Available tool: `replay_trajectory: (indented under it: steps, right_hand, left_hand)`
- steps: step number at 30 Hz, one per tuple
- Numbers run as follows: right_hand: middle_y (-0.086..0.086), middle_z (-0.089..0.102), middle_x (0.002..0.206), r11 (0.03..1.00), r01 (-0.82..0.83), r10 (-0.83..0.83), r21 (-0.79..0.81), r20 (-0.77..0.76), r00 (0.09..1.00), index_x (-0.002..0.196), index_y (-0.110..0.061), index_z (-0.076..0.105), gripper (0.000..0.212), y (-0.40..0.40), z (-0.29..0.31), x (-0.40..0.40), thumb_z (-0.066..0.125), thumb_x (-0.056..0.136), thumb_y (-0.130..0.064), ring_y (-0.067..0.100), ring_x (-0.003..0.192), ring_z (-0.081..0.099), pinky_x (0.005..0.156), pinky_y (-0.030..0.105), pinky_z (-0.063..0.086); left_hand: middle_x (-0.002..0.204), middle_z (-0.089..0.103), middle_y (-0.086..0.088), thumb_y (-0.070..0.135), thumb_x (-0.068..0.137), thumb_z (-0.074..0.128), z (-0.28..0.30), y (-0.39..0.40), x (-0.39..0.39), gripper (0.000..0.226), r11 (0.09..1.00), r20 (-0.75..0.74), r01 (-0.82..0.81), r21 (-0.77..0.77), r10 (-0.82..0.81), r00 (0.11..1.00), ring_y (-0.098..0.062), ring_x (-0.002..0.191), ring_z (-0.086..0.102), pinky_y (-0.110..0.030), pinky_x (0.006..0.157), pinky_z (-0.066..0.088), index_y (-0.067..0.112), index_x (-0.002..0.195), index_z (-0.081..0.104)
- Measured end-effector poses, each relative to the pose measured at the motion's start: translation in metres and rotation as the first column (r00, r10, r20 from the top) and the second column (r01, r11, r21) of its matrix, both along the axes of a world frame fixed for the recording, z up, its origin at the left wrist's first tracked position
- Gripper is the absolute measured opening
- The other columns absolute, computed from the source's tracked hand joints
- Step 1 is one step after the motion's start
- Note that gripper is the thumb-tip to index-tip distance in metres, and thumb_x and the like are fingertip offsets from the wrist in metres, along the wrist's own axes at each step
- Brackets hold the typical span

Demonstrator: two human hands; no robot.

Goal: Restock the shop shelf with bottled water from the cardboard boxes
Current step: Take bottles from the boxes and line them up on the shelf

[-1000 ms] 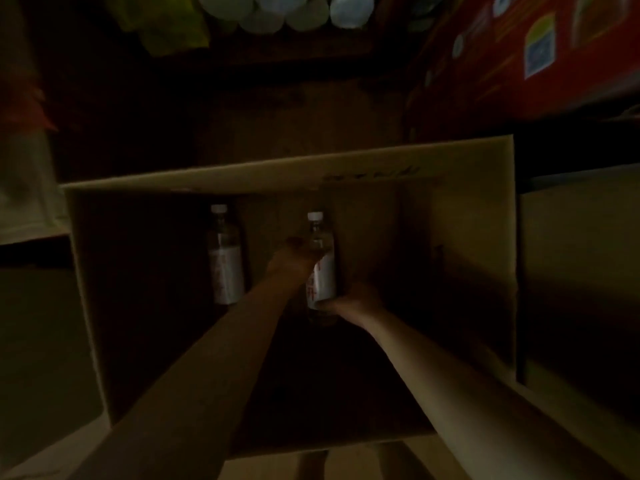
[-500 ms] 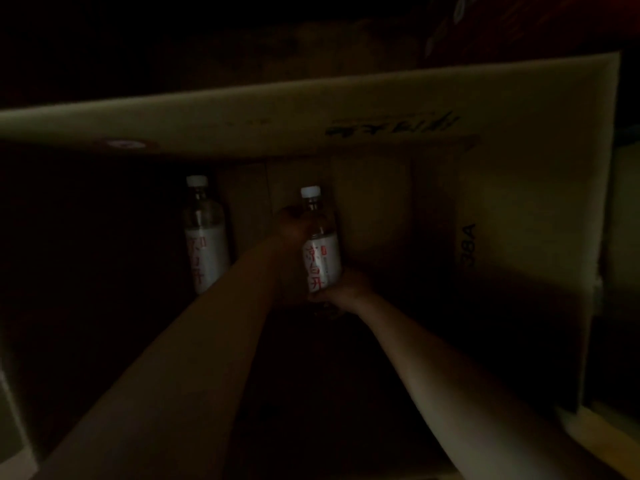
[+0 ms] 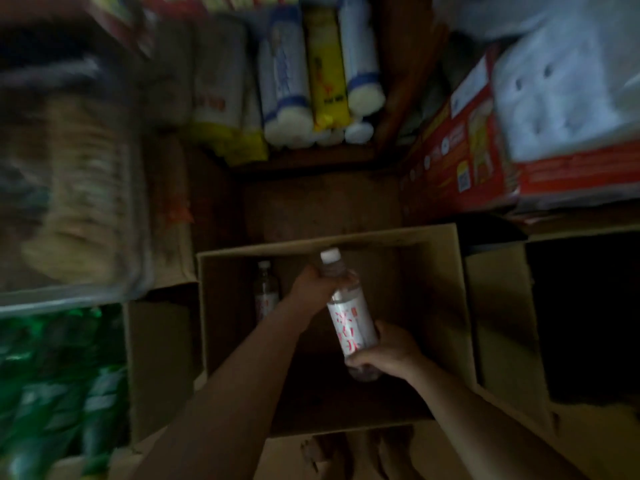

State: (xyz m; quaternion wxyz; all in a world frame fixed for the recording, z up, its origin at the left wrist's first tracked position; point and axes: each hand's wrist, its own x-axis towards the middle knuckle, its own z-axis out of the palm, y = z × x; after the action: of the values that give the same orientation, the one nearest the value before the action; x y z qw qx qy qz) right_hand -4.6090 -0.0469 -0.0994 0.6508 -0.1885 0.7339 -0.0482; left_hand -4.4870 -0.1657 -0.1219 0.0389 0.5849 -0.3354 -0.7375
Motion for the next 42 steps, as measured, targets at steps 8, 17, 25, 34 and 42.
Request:
replay_trajectory:
  steps: [8,17,25,34,42]
  right_hand:
    - [-0.005,0.065,0.114,0.989,-0.018,0.029,-0.146,0.068,0.997,0.118,-0.026,0.055,0.068,-0.02,0.161,-0.015,0.088,0.06,-0.017,0.008,0.093,0.063,0.062,0.014,0.051]
    - [-0.013,0.068,0.102,0.9,0.041,-0.054,-0.434,-0.018,0.998,0.106,-0.03,0.061,0.058,-0.03,0.356,-0.049,0.09,0.056,-0.022,0.005,0.096,0.066,0.088,0.03,0.056]
    - [-0.005,0.072,0.103,0.766,0.179,-0.306,-0.617,-0.105,0.946,0.106,-0.024,0.066,0.08,-0.002,0.494,-0.127,0.091,0.034,-0.046,0.009,0.093,0.069,0.086,0.037,0.057]
    - [-0.01,0.069,0.106,0.611,0.243,-0.545,-0.753,-0.177,0.819,0.111,-0.023,0.064,0.062,0.094,0.646,-0.221,0.091,0.056,-0.035,0.004,0.092,0.065,0.079,0.019,0.053]
    - [-0.011,0.067,0.107,0.503,0.251,-0.727,-0.827,-0.247,0.641,0.113,-0.023,0.063,0.063,0.253,0.754,-0.31,0.09,0.057,-0.035,0.011,0.102,0.064,0.089,0.03,0.053]
  left_hand:
    - [0.097,0.067,-0.009,0.029,0.077,0.074,0.208,-0.028,-0.009,0.013,0.986,0.033,0.141,-0.089,-0.139,0.99,-0.023,0.089,0.064,-0.04,0.087,0.051,0.019,0.084,0.069]
    - [0.07,0.07,0.01,0.004,0.086,0.065,0.408,-0.053,-0.056,0.018,0.914,-0.053,0.218,-0.343,-0.25,0.967,-0.009,0.074,0.064,-0.016,0.059,0.051,0.019,0.077,0.07]
    - [0.092,0.067,0.004,0.01,0.082,0.071,0.584,-0.03,-0.157,0.017,0.72,-0.137,0.34,-0.605,-0.514,0.847,-0.014,0.084,0.064,-0.023,0.07,0.05,0.017,0.097,0.066]
    - [0.101,0.069,0.01,0.03,0.079,0.074,0.74,0.052,-0.273,0.033,0.429,-0.114,0.372,-0.823,-0.767,0.631,-0.009,0.091,0.066,-0.029,0.079,0.05,0.03,0.111,0.064]
    - [0.108,0.069,0.015,0.026,0.083,0.071,0.85,0.209,-0.385,0.038,0.28,-0.138,0.339,-0.898,-0.911,0.388,0.002,0.097,0.064,-0.02,0.081,0.053,0.034,0.118,0.06]
